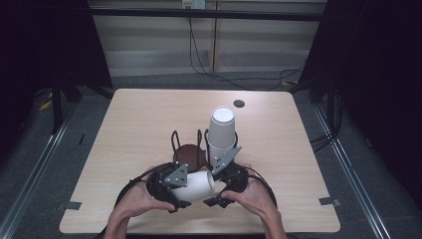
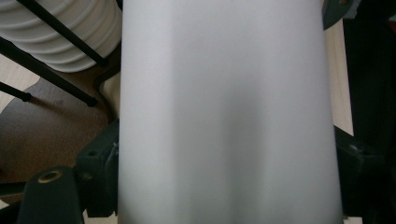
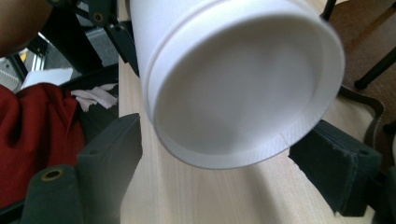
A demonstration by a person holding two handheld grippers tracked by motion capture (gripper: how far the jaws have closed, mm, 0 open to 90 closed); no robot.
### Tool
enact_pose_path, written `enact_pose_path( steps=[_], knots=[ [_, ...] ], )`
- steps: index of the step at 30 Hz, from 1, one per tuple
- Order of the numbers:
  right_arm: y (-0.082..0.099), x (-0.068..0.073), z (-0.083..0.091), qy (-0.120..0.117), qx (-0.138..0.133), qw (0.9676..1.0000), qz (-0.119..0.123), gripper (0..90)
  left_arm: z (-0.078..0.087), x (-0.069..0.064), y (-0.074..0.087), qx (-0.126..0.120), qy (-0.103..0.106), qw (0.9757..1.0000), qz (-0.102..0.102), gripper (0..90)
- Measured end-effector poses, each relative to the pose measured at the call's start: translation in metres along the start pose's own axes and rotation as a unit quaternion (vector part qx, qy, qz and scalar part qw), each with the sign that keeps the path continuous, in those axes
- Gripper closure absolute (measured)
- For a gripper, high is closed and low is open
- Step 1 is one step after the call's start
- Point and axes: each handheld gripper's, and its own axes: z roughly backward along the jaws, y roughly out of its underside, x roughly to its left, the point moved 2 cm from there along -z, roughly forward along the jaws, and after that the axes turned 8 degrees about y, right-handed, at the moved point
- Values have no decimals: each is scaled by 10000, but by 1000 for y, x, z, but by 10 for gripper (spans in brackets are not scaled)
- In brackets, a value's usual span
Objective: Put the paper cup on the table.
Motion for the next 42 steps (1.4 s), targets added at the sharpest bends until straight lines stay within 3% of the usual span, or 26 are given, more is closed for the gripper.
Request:
enact_pose_path(
  steps=[5, 7, 12, 15, 20, 28, 32, 37, 42],
  knots=[
    [-3, 1, -1, -49, 43, 9999, 83, 174, 0, -4, 2, 27, 114, 9999, -102, 172],
    [-4, 1, -2, -185, -14, 9998, 60, 181, -3, -7, 3, 154, 125, 9997, -110, 173],
    [-6, 2, -5, -387, 138, 9990, 151, 200, -5, -7, 1, 180, 194, 9996, -140, 173],
    [-7, 1, -8, -291, 189, 9992, 201, 189, -8, -8, 0, 258, 201, 9994, -152, 173],
    [-9, 1, -9, -391, 158, 9987, 277, 184, -12, -8, -3, 369, 267, 9988, -192, 173],
    [-10, 3, -14, -581, 224, 9975, 342, 190, -17, -10, -6, 300, 433, 9983, -243, 173],
    [-11, 4, -18, -667, 281, 9967, 368, 213, -17, -10, -5, 228, 411, 9987, -220, 173],
    [-11, 5, -21, -679, 327, 9964, 385, 231, -18, -10, -1, 165, 531, 9982, -215, 172],
    [-11, 5, -22, -678, 390, 9961, 409, 235, -21, -11, -1, 162, 488, 9985, -202, 156]
  ],
)
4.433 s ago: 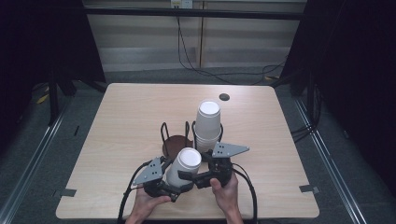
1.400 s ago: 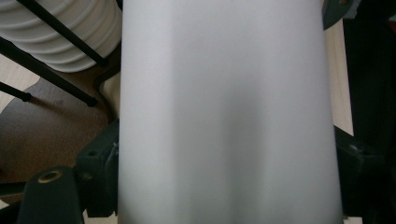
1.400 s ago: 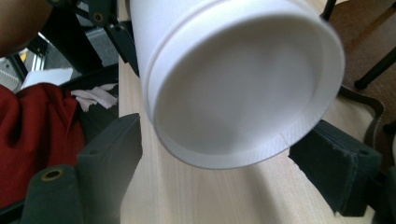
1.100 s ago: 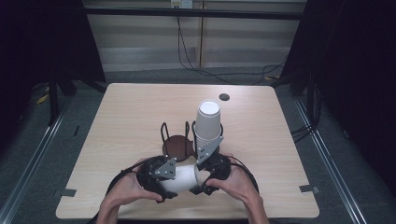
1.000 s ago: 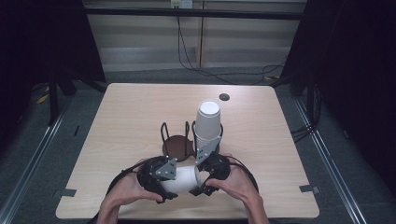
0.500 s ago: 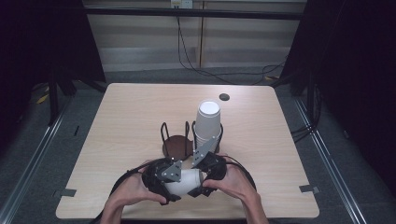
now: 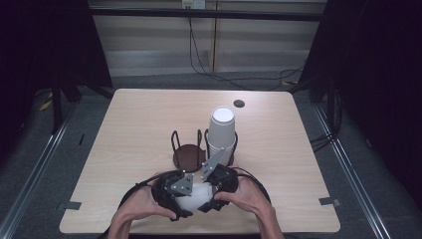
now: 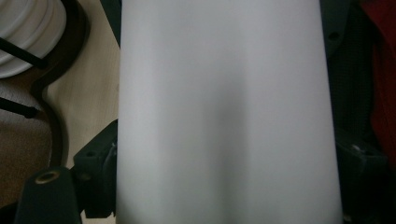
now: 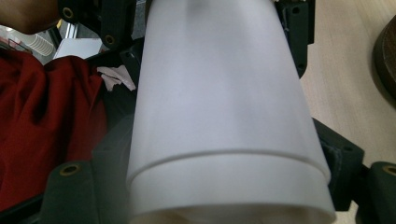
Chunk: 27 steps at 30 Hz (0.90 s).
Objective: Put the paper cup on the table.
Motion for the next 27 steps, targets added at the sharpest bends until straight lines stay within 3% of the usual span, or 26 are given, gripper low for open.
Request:
enact_pose_path(
  steps=[6, 10, 13, 18, 23, 27],
  knots=[
    [3, -2, 5, -119, -163, 9997, -144, 233, 4, 2, -1, -213, 123, 9997, 59, 137],
    [4, -3, 7, -69, -208, 9996, -167, 233, 6, 4, -2, -306, 64, 9995, -47, 133],
    [5, -2, 10, -28, -231, 9995, -233, 233, 7, 6, -1, -372, 30, 9993, -10, 131],
    [7, -3, 10, -28, -234, 9995, -193, 233, 5, 2, 0, -461, -98, 9983, -329, 124],
    [8, -2, 11, -118, -295, 9992, -246, 232, 10, 2, 3, -842, 106, 9957, -360, 106],
    [9, -2, 13, -96, -359, 9991, -222, 233, 19, 2, 6, -1139, 86, 9928, -371, 106]
  ],
)
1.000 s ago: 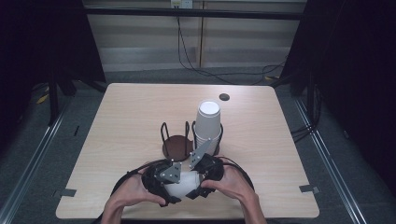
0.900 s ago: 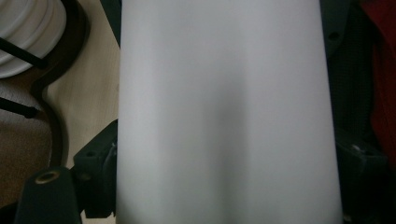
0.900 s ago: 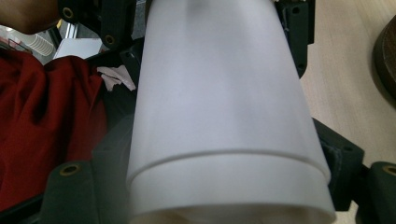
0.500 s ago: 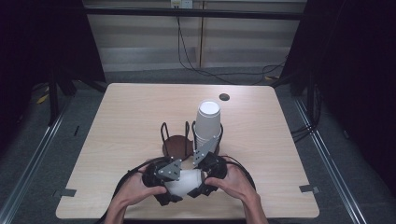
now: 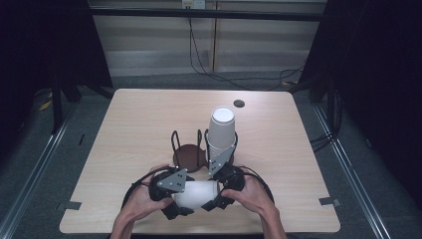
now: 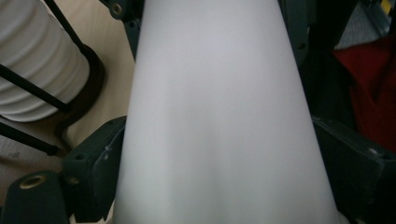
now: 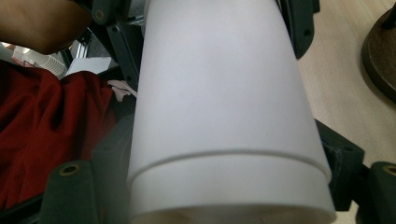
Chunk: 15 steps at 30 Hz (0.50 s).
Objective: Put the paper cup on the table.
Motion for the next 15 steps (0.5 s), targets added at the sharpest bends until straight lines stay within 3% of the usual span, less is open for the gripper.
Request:
enact_pose_path(
  steps=[6, 9, 10, 11, 13, 15],
  knots=[
    [2, 0, 1, 22, 1, 10000, -66, 233, 11, 0, 1, -252, -157, 9996, 12, 107],
    [5, -2, 2, 69, -6, 9999, -115, 233, 18, -1, 3, -457, -304, 9984, 123, 108],
    [7, -3, 3, 75, -29, 9999, -146, 232, 22, -4, 4, -648, -412, 9970, 58, 112],
    [7, -3, 3, 75, -29, 9999, -146, 232, 22, -4, 4, -648, -412, 9970, 58, 171],
    [14, -6, 6, 118, -34, 9996, -256, 233, 26, -3, 7, -917, -527, 9944, 59, 154],
    [19, -6, 9, 126, -85, 9993, -331, 232, 31, -2, 10, -1144, -742, 9905, 199, 154]
  ],
)
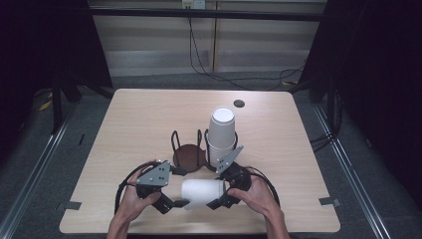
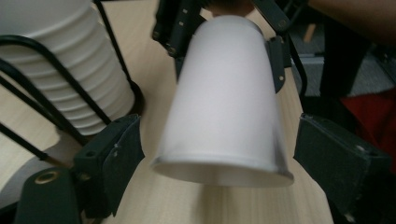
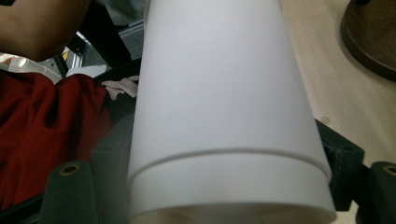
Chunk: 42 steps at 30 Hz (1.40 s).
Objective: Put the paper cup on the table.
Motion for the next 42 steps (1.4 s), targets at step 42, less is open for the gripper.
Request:
enact_pose_path(
  steps=[42],
  knots=[
    [25, -2, 13, 393, -2363, 9702, -365, 231, 2, -10, 37, -1440, -18, 9838, 1069, 156]
  ],
)
